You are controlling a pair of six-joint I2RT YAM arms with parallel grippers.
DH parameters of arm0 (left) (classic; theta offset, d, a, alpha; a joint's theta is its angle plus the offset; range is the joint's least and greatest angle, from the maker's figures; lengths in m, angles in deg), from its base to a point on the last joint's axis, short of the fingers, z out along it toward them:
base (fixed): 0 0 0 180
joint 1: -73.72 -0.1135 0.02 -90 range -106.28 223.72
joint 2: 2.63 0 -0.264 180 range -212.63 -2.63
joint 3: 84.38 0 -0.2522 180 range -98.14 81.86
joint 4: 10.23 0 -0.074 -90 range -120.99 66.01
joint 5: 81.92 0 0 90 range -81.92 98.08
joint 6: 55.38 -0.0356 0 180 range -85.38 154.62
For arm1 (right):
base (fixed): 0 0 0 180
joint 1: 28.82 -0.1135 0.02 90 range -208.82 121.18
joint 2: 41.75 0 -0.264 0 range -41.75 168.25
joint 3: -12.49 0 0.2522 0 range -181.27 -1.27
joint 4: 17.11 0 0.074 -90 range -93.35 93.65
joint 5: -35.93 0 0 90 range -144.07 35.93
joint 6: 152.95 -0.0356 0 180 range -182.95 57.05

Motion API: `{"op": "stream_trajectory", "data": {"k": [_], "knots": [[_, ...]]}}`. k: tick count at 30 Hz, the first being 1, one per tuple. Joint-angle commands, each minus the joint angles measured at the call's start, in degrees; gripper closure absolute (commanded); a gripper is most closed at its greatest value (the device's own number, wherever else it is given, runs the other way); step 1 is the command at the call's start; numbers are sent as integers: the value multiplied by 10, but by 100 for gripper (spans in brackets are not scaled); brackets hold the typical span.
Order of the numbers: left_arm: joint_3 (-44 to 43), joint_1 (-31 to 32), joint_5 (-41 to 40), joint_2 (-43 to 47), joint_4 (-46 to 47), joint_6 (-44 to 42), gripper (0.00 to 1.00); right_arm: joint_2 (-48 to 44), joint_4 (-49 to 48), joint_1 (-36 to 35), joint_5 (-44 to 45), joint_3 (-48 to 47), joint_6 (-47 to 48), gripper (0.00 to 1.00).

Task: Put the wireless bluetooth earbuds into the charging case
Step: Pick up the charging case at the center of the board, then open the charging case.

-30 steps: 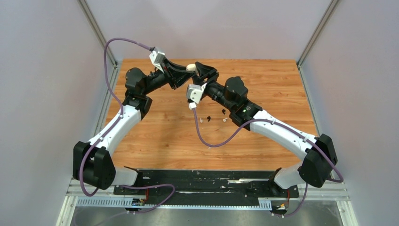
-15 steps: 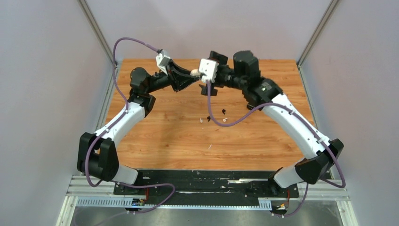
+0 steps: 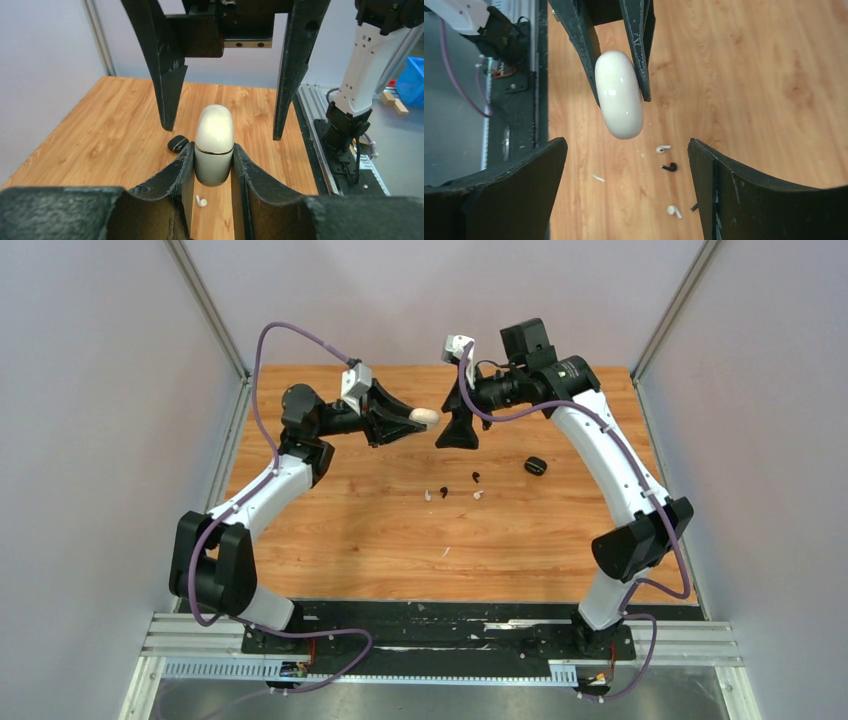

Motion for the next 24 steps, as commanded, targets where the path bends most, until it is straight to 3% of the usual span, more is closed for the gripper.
{"op": "stream_trajectory", "data": {"k": [1,9,13,24], "knots": [[10,3,30,-2,15,-44,100,12,56,0,-66,-35,-25,10],[26,2,22,2,-4,-55,100,32,36,0,-74,-40,-87,14],[29,3,19,5,-5,-48,100,41,4,-2,-16,-34,-129,19],[30,3,20,7,-7,-31,100,47,-45,-3,102,-32,-136,23]]}}
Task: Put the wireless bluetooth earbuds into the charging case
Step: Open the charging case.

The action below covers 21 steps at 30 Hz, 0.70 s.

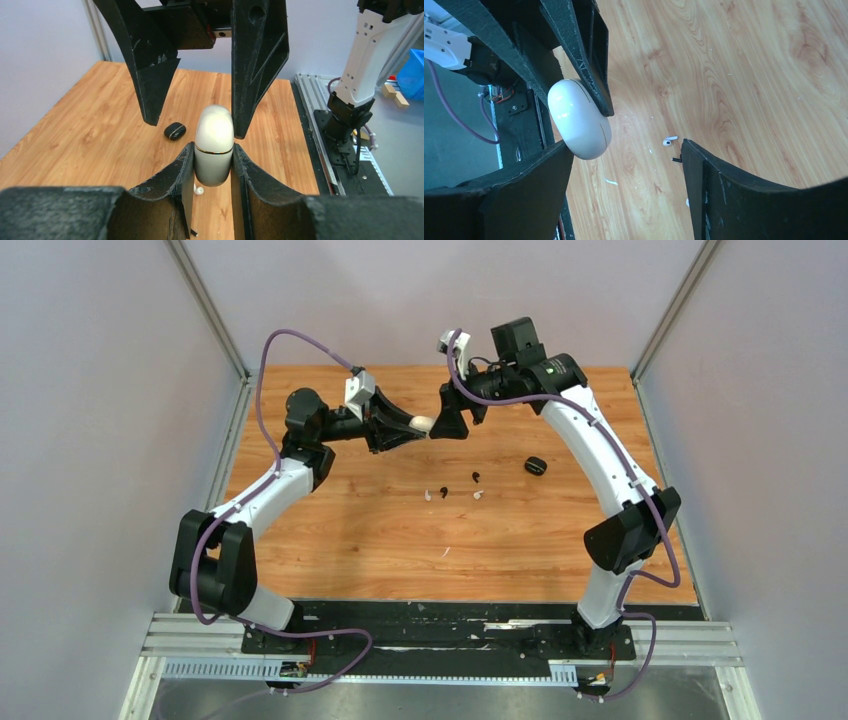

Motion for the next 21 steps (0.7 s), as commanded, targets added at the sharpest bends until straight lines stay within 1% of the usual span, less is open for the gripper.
{"op": "stream_trajectory", "data": {"k": [1,8,18,21], "knots": [[2,3,7,8,9,2,100,1,-44,-1,65,-16,-11,24],[6,5,9,6,5,-1,100,4,-56,8,82,-48,-15,25],[3,8,11,-1,0,-5,100,-6,-57,13,90,-47,-10,26],[3,8,11,-3,-2,-6,100,-6,-59,17,92,-48,-9,28]]}}
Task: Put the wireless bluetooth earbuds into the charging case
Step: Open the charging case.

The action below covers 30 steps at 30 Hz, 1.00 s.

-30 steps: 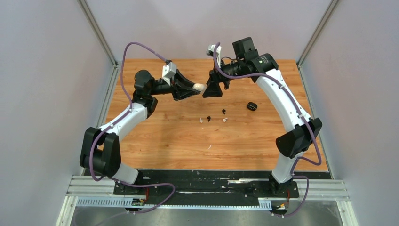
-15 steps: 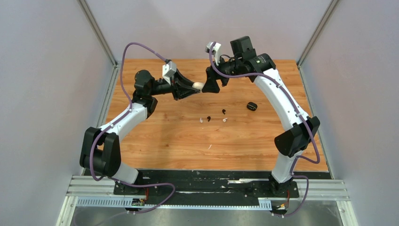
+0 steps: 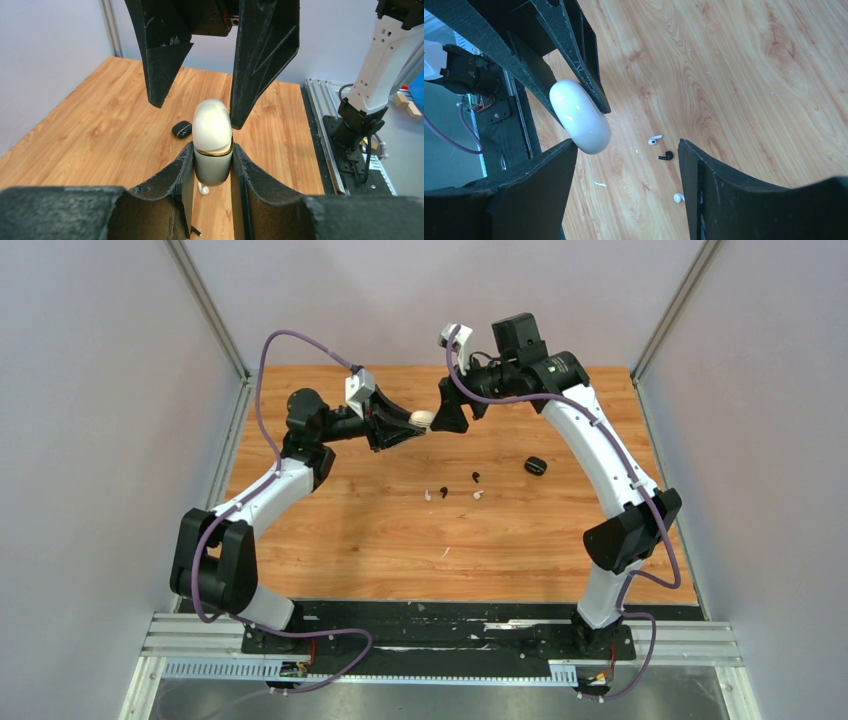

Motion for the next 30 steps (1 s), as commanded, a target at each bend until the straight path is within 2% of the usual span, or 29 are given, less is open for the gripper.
{"op": "stream_trajectory", "data": {"k": [1,7,11,22,30], "knots": [[-1,10,42,0,4,-6,100,-8,-54,18,36,-28,1,29],[0,11,39,-2,0,-4,100,-13,-55,19,29,-30,10,30],[-4,11,37,-5,4,11,100,-16,-59,18,21,-26,12,37],[-8,11,16,-15,37,57,100,-26,-59,5,-17,-1,48,38],[-10,11,11,-15,46,57,100,-33,-58,5,-46,28,46,48]]}}
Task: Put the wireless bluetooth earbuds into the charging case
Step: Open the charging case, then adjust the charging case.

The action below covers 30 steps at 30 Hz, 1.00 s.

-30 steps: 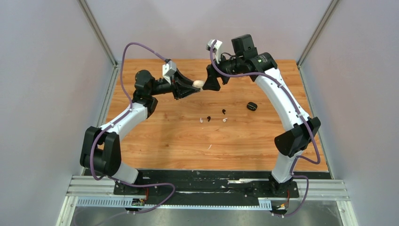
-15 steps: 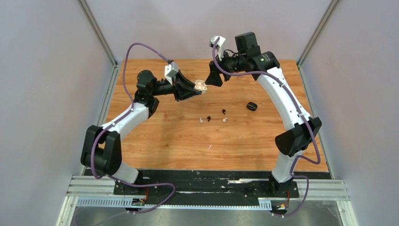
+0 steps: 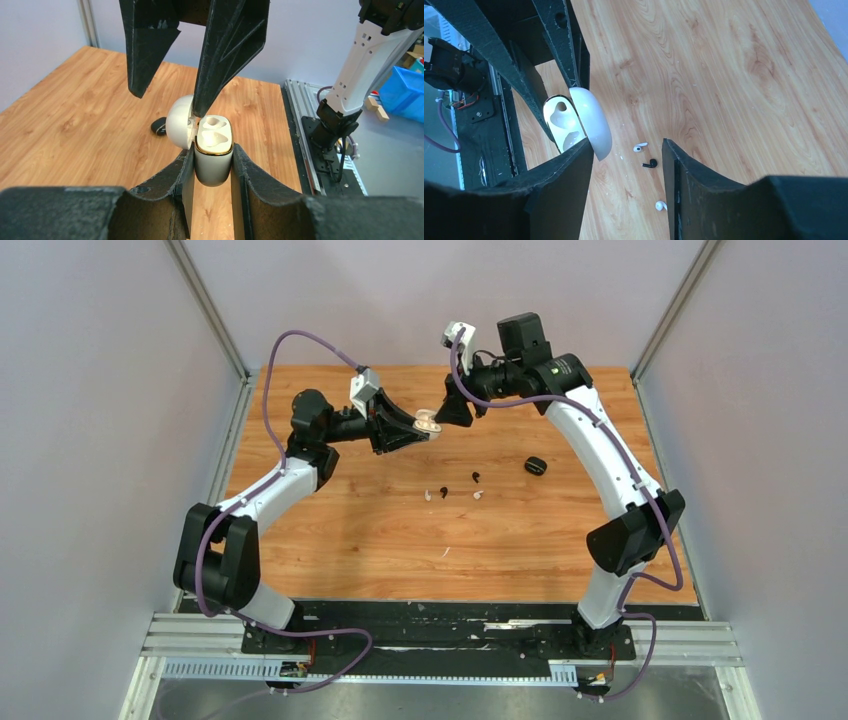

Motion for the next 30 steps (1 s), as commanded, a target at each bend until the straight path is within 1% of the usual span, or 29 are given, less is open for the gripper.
{"op": "stream_trajectory", "data": {"k": [1,5,9,12,16,18,20,22,25,28,29,30], "knots": [[-9,3,-2,2,32,4,100,-21,-20,-2,-38,4,3,49],[-10,3,5,2,32,5,100,-17,-18,-2,-53,4,3,52],[-10,3,7,2,30,2,100,-16,-14,-2,-73,6,3,60],[-9,3,5,1,30,0,100,-15,-9,-2,-96,10,0,62],[-10,3,4,0,30,-2,100,-15,-7,-2,-110,16,-4,67],[-9,3,4,0,30,-2,100,-14,-7,-3,-114,15,-3,72],[-8,3,4,0,30,-3,100,-13,-7,-2,-111,14,0,81],[-7,3,5,-1,30,-3,100,-13,-7,-3,-109,12,1,86],[-6,3,4,-1,30,-3,100,-12,-8,-3,-107,9,4,99],[-7,3,-4,-3,27,-4,100,-13,-8,-3,-101,10,9,100],[-7,3,-9,-3,23,-3,97,-15,-8,-3,-98,11,12,100],[-10,3,-18,-4,9,-5,92,-17,-8,-3,-92,14,15,100]]}}
